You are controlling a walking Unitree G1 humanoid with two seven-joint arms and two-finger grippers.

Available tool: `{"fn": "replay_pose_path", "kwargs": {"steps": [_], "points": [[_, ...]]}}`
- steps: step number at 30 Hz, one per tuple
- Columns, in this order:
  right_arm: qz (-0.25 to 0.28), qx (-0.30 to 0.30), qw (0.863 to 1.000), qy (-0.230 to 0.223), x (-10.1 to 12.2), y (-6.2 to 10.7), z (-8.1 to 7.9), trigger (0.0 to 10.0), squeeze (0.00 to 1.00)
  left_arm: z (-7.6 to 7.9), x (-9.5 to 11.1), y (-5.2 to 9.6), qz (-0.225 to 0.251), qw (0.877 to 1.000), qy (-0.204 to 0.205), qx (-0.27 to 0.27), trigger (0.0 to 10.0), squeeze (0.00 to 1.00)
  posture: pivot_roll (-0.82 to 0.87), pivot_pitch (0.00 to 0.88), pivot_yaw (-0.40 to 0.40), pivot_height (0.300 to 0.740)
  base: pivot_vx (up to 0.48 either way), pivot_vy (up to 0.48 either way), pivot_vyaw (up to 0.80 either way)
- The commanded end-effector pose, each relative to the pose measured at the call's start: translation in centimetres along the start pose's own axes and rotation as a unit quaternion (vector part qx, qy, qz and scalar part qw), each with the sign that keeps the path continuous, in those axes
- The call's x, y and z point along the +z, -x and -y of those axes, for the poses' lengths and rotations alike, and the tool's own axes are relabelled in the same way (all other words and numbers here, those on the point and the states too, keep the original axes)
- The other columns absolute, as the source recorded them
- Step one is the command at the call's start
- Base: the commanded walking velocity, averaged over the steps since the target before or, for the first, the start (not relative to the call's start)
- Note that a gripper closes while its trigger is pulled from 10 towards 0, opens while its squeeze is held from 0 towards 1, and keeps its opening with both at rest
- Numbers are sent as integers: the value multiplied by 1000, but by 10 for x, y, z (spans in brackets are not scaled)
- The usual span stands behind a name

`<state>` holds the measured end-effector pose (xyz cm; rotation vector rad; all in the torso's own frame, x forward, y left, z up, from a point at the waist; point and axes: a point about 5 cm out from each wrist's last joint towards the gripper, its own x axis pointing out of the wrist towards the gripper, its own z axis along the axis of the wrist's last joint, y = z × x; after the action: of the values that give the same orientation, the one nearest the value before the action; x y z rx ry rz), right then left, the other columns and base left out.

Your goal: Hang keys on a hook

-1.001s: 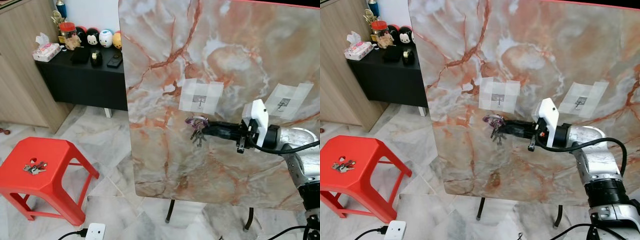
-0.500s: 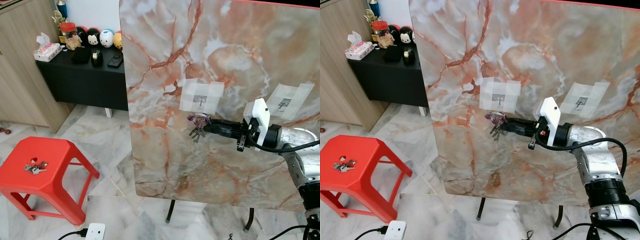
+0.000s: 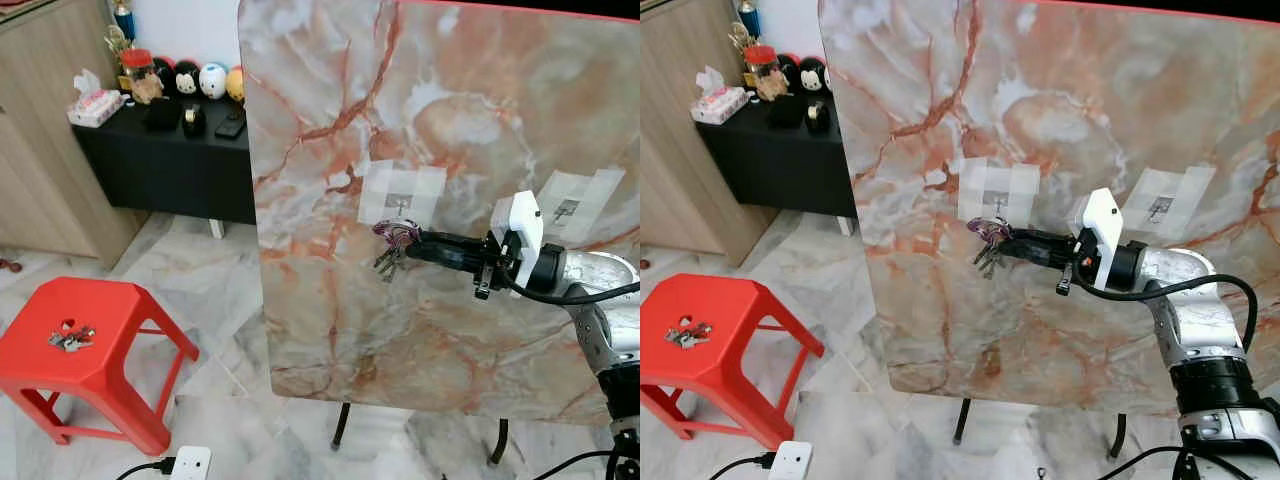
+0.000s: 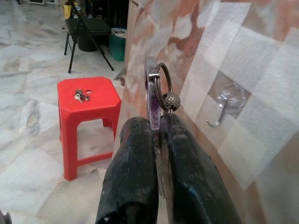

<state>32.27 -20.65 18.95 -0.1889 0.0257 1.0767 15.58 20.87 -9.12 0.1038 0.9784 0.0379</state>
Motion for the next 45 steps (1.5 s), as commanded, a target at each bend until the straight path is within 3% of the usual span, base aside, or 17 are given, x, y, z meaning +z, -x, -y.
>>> {"fn": "replay_pose_path", "kwargs": {"steps": [1,15,28,34,38,45], "points": [[16,-5,1000,19,12,3,4,10000,0,0,-3,1,-7,1000,-1,-4,10000,0,-131,59,-54,740,274,0,0],[12,5,1000,14,9,2,0,10000,0,1,-3,0,-5,1000,2,-3,10000,0,-131,57,-55,740,276,0,0],[14,16,1000,8,7,1,-5,10000,0,1,-2,1,0,1000,7,-2,10000,0,-132,60,-54,740,0,0,0],[9,11,1000,13,9,8,-5,10000,0,1,-2,1,0,1000,6,-2,10000,0,-137,64,-55,740,0,0,0],[-8,-17,1000,16,8,22,3,10000,0,1,-2,0,0,1000,6,-4,10000,0,-139,65,-56,740,0,0,0],[-18,-26,999,10,4,26,4,10000,0,0,-2,0,-1,1000,4,-5,10000,0,-144,63,-55,740,0,0,0]]}}
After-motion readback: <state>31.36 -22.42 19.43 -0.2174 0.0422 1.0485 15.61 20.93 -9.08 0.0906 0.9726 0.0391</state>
